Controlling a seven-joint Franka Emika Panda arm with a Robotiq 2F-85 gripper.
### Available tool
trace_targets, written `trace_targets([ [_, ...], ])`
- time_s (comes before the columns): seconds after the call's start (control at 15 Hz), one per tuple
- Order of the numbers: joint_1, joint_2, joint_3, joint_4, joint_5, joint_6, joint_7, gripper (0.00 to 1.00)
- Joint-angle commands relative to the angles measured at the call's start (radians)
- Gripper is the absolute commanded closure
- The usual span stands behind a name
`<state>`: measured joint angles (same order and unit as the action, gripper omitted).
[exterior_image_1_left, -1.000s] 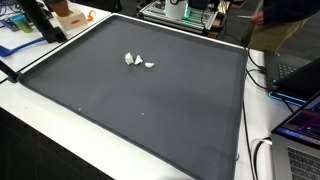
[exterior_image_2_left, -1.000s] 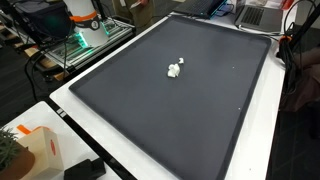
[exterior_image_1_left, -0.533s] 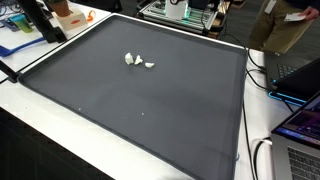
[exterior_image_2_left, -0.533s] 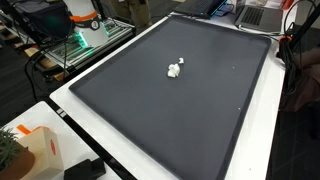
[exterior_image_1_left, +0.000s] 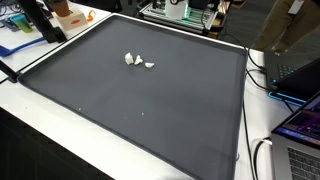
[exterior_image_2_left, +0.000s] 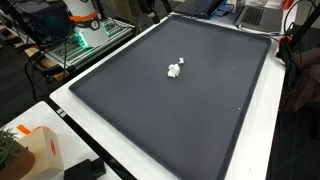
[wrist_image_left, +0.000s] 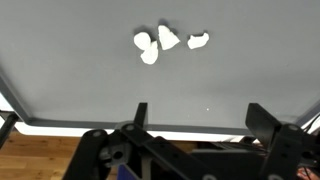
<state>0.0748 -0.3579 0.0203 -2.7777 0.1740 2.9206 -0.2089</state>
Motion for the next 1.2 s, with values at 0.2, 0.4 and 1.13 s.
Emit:
trace_targets([
  [0.2,-0.142,0.268,0.176,0.002,-0.055,0.301,0.137,0.00],
  [0.4,-0.108,0.272,0.119,0.005,-0.091,0.268,0.156,0.00],
  [1.13,-0.116,0.438,0.047,0.018,-0.041,0.527,0.269,0.00],
])
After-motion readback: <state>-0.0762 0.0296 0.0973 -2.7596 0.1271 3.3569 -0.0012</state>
